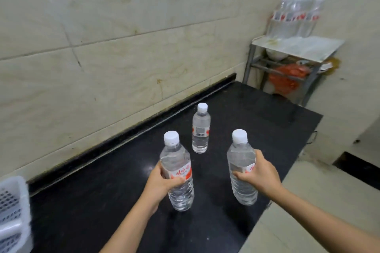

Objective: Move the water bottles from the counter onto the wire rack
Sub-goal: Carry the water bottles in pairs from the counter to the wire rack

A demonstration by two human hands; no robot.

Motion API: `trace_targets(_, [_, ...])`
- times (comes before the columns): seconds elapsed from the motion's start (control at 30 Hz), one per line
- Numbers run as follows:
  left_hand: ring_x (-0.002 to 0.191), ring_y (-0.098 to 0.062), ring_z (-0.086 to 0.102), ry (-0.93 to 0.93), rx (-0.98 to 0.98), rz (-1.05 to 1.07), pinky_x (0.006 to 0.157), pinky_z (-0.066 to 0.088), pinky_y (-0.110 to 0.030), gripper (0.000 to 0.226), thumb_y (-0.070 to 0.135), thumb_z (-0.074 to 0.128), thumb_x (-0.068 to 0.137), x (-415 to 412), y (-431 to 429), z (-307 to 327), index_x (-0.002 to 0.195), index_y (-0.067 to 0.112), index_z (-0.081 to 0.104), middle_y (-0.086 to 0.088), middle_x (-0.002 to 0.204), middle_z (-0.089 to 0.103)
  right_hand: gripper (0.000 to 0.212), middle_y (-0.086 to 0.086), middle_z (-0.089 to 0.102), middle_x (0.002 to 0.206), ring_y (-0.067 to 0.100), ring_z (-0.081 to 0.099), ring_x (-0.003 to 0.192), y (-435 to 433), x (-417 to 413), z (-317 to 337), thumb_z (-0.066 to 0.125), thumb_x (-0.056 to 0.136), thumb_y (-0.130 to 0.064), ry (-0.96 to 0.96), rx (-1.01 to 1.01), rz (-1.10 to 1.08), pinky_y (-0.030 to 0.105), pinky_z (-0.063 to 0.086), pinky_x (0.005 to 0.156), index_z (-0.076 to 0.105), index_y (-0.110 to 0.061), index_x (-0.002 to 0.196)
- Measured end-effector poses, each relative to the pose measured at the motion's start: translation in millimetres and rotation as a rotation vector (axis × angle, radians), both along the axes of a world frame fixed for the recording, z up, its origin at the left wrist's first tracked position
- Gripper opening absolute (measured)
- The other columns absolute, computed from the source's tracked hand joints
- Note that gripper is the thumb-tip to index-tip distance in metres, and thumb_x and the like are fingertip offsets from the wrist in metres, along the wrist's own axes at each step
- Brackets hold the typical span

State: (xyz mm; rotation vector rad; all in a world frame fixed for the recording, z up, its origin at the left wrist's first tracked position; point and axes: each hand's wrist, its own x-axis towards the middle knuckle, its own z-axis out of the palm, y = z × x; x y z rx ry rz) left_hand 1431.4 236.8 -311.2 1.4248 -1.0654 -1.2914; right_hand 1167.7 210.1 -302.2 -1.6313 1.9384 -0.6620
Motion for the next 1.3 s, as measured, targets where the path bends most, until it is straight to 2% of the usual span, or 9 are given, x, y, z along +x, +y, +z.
trace_targets(0.1, [0.072, 0.0, 0.067, -0.004, -0.008, -0.094, 0.057, 0.051, -0.008, 0.051, -0.014, 0.07, 0.066, -67.8, -12.4, 9.9, 0.101, 0.021, 0.056, 0.005, 0.093, 0.068, 0.062, -0.006, 0.058, 0.09, 0.02, 0.056, 0.08, 8.6, -69.8, 8.4, 0.079, 0.058, -0.041, -0.041, -0.034, -0.059, 0.029, 0.042, 0.067, 0.041, -0.026, 0.104])
trace_targets(0.27, [0.078, -0.003, 0.07, -0.01, -0.011, -0.237, 0.062, 0.053, -0.014, 0.049, -0.01, 0.071, 0.066, -201.1, -30.6, 13.9, 0.104, 0.02, 0.058, 0.002, 0.097, 0.071, 0.062, -0.002, 0.066, 0.098, 0.024, 0.063, 0.093, 24.0, -197.3, 15.5, 0.08, 0.056, -0.039, -0.083, -0.057, -0.155, 0.034, 0.049, 0.077, 0.046, -0.025, 0.106])
trace_targets(0.53, [0.079, -0.005, 0.07, -0.012, -0.082, -0.439, 0.061, 0.053, -0.014, 0.048, -0.009, 0.072, 0.067, -392.5, -58.8, 32.8, 0.104, 0.018, 0.059, 0.001, 0.093, 0.073, 0.06, -0.002, 0.067, 0.099, 0.025, 0.063, 0.096, 42.1, -372.8, 36.0, 0.079, 0.057, -0.039, -0.082, -0.157, -0.381, 0.029, 0.043, 0.068, 0.047, -0.024, 0.105])
trace_targets(0.67, [0.074, -0.004, 0.07, 0.052, -0.138, -0.51, 0.061, 0.053, -0.013, 0.052, -0.001, 0.072, 0.053, -461.2, -79.3, 54.9, 0.101, 0.014, 0.059, 0.004, 0.082, 0.075, 0.056, -0.003, 0.064, 0.087, 0.022, 0.062, 0.087, 44.4, -440.1, 58.4, 0.081, 0.056, -0.037, -0.112, -0.237, -0.51, 0.029, 0.043, 0.067, 0.048, -0.02, 0.098])
trace_targets(0.93, [0.101, -0.025, 0.064, 0.175, -0.169, -0.579, 0.092, 0.049, -0.041, 0.067, 0.006, 0.074, 0.055, -567.6, -144.1, 64.5, 0.119, 0.009, 0.053, -0.01, 0.11, 0.068, 0.053, -0.017, 0.055, 0.079, 0.018, 0.059, 0.08, 18.9, -528.3, 93.0, 0.082, 0.057, -0.034, -0.152, -0.411, -0.645, 0.04, 0.051, 0.077, 0.044, -0.027, 0.094])
trace_targets(1.03, [0.097, -0.024, 0.065, 0.223, -0.149, -0.616, 0.084, 0.051, -0.035, 0.059, -0.006, 0.073, 0.065, -616.4, -183.7, 51.9, 0.119, 0.007, 0.054, -0.013, 0.11, 0.068, 0.05, -0.017, 0.057, 0.081, 0.01, 0.058, 0.078, -13.2, -559.3, 99.6, 0.082, 0.057, -0.031, -0.16, -0.462, -0.654, 0.035, 0.049, 0.072, 0.045, -0.03, 0.09])
trace_targets(1.17, [0.071, -0.01, 0.071, 0.264, -0.107, -0.67, 0.057, 0.054, -0.017, 0.046, -0.02, 0.062, 0.069, -678.7, -243.7, 41.3, 0.108, 0.004, 0.056, -0.015, 0.099, 0.07, 0.05, -0.014, 0.06, 0.085, 0.007, 0.059, 0.079, -74.4, -600.0, 109.9, 0.083, 0.059, -0.027, -0.169, -0.46, -0.657, 0.032, 0.047, 0.068, 0.046, -0.029, 0.093])
trace_targets(1.23, [0.073, -0.012, 0.071, 0.286, -0.102, -0.704, 0.057, 0.053, -0.017, 0.049, -0.019, 0.064, 0.068, -703.0, -278.6, 43.7, 0.11, 0.006, 0.056, -0.009, 0.09, 0.074, 0.051, -0.011, 0.061, 0.086, 0.009, 0.06, 0.08, -109.8, -621.0, 117.9, 0.083, 0.059, -0.026, -0.166, -0.448, -0.656, 0.032, 0.048, 0.07, 0.047, -0.025, 0.095])
trace_targets(1.3, [0.087, -0.021, 0.069, 0.296, -0.119, -0.721, 0.07, 0.053, -0.025, 0.059, -0.009, 0.074, 0.062, -720.5, -315.0, 50.4, 0.115, 0.008, 0.054, -0.008, 0.098, 0.072, 0.05, -0.012, 0.061, 0.086, 0.008, 0.059, 0.08, -145.4, -639.3, 124.3, 0.083, 0.059, -0.026, -0.159, -0.462, -0.645, 0.031, 0.047, 0.069, 0.047, -0.025, 0.094])
